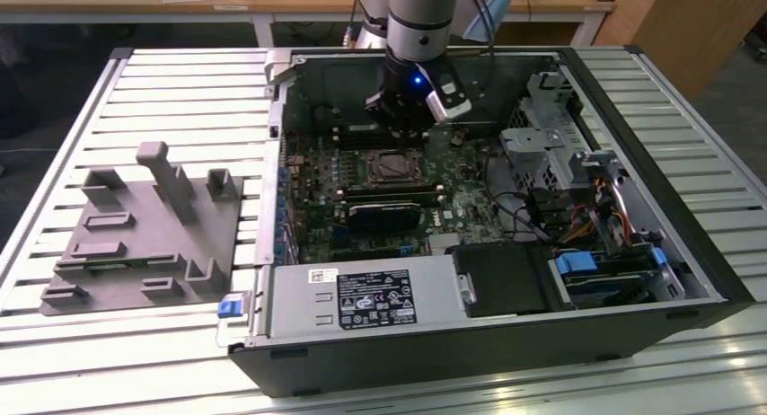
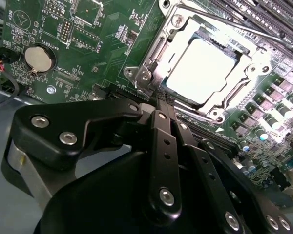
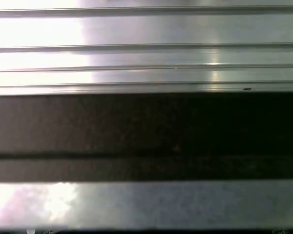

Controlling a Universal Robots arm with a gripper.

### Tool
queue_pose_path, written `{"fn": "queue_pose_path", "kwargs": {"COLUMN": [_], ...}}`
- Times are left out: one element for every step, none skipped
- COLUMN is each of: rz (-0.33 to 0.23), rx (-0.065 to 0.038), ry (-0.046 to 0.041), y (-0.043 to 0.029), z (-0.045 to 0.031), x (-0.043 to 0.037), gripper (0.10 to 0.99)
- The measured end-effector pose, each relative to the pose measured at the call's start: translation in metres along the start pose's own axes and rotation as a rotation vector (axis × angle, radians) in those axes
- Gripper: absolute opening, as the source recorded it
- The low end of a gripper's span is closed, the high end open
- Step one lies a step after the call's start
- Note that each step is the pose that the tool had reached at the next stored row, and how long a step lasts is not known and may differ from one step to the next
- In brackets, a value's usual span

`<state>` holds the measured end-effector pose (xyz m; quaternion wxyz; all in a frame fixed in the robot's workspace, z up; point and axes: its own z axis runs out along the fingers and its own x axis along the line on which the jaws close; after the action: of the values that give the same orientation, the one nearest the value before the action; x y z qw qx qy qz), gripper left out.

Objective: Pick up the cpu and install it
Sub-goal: 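Install the first cpu locking lever, then install the second cpu locking lever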

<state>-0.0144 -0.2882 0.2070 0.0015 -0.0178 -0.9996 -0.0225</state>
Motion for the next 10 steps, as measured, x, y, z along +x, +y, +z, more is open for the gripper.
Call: {"fn": "queue_pose_path", "kwargs": {"rz": [0.0,0.0,0.0,0.0,0.0,0.0,0.0,0.0,0.0,0.0], "rx": [0.0,0.0,0.0,0.0,0.0,0.0,0.0,0.0,0.0,0.0], "ry": [0.0001,0.0001,0.0,0.0,0.0,0.0,0.0001,0.0001,0.0001,0.0001], "y": [-0.0002,-0.0004,-0.0007,-0.001,-0.0012,-0.0013,-0.0015,-0.0017,-0.0021,-0.0024], "z": [-0.0001,-0.0001,-0.0001,-0.0001,-0.0001,-0.0001,-0.0001,-0.0001,-0.0002,-0.0002], "x": [-0.0001,-0.0002,-0.0002,-0.0003,-0.0003,-0.0004,-0.0004,-0.0004,-0.0005,-0.0005], "gripper": [0.106,0.106,0.106,0.106,0.106,0.106,0.106,0.106,0.106,0.106]}}
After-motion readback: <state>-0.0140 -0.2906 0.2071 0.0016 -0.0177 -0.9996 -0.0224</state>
